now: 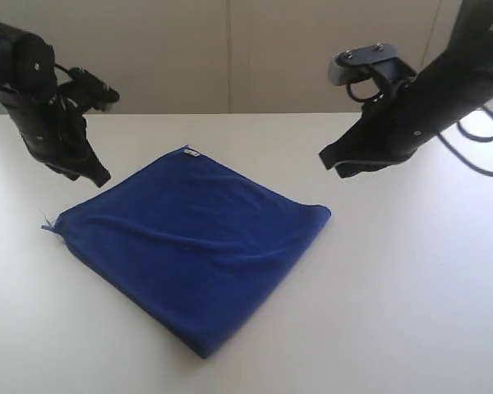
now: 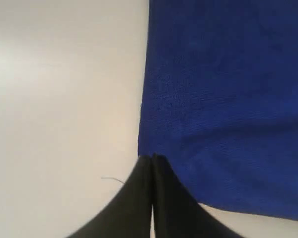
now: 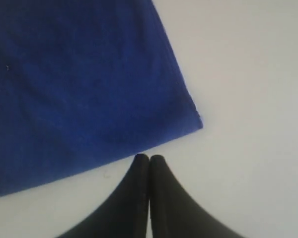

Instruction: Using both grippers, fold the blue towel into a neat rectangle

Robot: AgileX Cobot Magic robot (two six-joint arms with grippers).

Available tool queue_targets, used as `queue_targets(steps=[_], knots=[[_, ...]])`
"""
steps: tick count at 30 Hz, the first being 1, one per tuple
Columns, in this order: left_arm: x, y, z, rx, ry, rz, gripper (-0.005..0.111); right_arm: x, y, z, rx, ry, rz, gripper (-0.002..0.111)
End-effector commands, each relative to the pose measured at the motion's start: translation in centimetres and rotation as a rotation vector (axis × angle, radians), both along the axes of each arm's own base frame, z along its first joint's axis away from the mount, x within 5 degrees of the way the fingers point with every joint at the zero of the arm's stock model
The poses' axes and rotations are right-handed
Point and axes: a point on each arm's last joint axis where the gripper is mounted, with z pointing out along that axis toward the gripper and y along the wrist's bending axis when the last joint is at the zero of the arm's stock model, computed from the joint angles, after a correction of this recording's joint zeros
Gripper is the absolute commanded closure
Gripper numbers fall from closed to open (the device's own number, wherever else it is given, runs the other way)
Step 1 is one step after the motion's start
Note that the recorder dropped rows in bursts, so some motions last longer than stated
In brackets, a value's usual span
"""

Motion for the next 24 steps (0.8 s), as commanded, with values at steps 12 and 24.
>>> queue_targets(steps=[12,24], knots=[[-9.9,1.0,-1.2,-0.283,0.084,0.139,0.107,8.2,2.8,-7.3,-0.008,0.174,0.124,0.108],[-11.0,1.3,-2.8,-0.3,0.081,0.158,0.107,8.2,3.6,-11.7,-0.128,0.26,0.192,0.108]])
